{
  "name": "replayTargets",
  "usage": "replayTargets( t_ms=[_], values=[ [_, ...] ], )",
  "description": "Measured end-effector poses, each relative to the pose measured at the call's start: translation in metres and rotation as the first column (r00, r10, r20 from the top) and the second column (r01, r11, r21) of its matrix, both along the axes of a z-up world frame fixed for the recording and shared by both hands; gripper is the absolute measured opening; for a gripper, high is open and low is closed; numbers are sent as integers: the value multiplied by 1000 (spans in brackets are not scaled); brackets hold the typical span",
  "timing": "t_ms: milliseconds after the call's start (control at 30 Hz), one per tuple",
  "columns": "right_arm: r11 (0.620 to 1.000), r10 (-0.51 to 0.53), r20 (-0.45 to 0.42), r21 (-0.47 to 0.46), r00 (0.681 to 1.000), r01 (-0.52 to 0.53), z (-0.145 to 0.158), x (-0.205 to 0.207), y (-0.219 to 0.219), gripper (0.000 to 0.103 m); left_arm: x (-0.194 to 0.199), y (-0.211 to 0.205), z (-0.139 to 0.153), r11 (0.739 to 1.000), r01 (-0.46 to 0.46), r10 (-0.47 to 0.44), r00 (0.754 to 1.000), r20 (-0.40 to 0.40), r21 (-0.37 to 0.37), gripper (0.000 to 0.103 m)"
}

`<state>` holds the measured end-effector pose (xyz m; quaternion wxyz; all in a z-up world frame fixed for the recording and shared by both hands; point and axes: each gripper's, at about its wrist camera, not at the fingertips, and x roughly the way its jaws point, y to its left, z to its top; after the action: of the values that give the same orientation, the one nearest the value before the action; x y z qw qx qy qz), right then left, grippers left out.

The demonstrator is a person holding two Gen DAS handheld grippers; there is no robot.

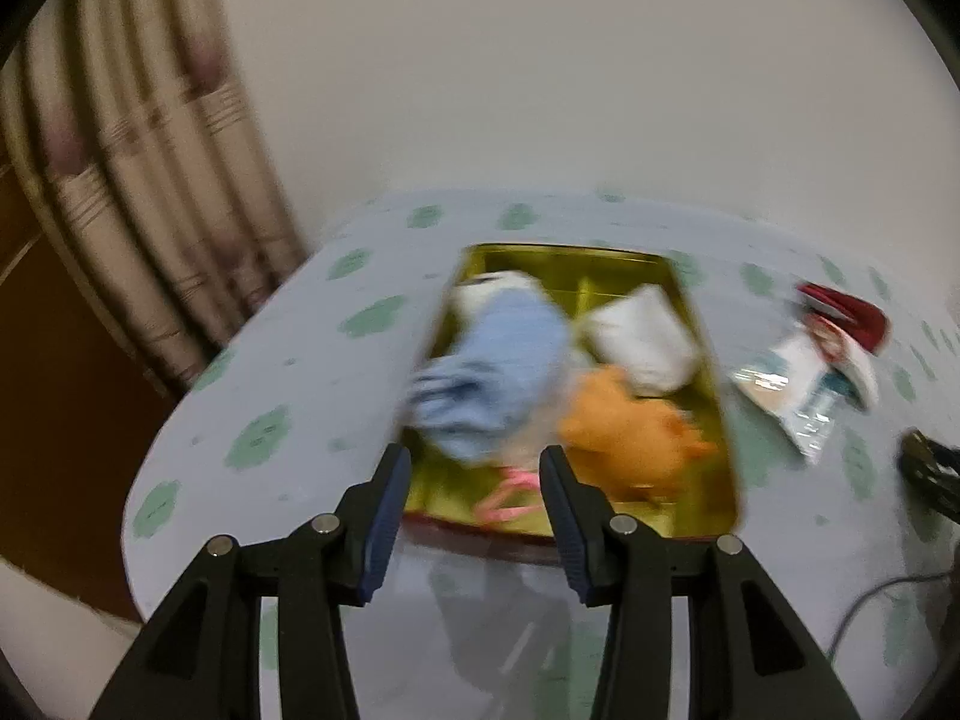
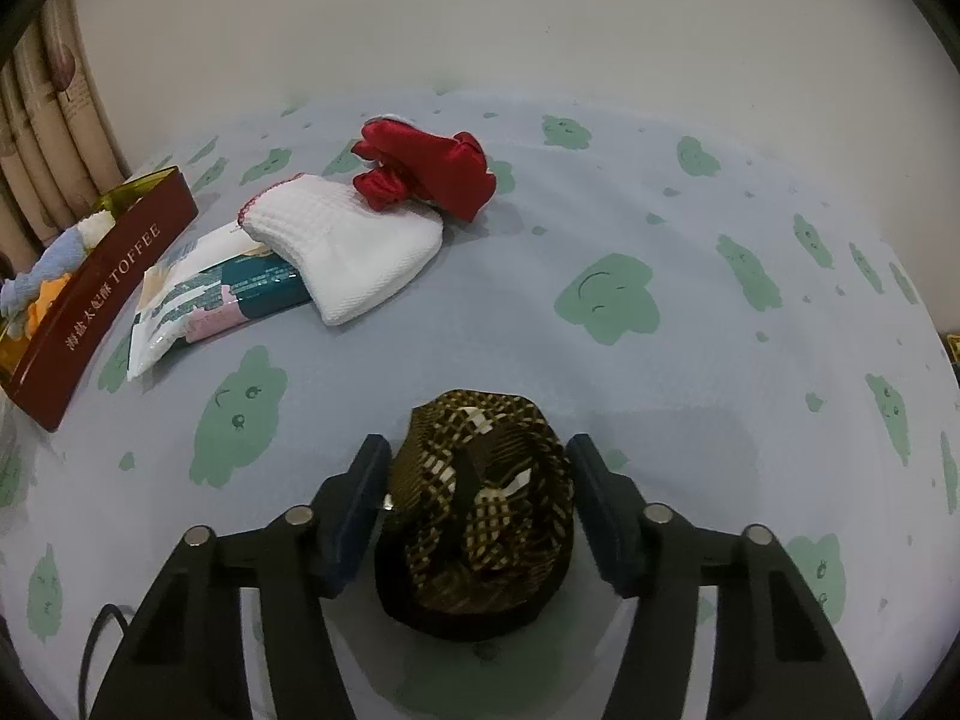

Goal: Organize soft objects
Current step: 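Move the right tool to the brown checkered knit hat and grasp it, then grasp the white-and-teal packet with the left tool while the right tool holds the hat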

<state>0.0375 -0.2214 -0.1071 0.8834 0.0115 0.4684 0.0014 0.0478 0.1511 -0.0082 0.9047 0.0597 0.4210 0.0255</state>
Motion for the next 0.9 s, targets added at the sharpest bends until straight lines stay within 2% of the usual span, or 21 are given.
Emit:
replayTargets(
  t_ms=[167,333,700,800,867,900],
  values=[
    [1000,8,13,-11,1000,-8,1,0,-2,45,7,-50,-8,991,124,-126,991,-50,-40,46],
    [1000,-4,18,-16,1000,4,1,3,-9,44,13,-90,-15,975,207,-213,974,-82,-81,46],
    [999,-50,32,-6,998,50,-2,22,-33,43,18,-129,-27,949,313,-315,939,-134,-40,46],
    [999,-51,47,-10,998,51,-3,21,-33,44,24,-143,-31,932,361,-360,919,-164,-26,47],
    [999,-51,49,-5,997,52,-4,21,-34,45,32,-155,-37,915,402,-399,895,-202,-25,49],
    [999,-52,49,2,997,52,-4,21,-35,45,35,-160,-39,913,407,-402,892,-206,-22,49]
  ],
)
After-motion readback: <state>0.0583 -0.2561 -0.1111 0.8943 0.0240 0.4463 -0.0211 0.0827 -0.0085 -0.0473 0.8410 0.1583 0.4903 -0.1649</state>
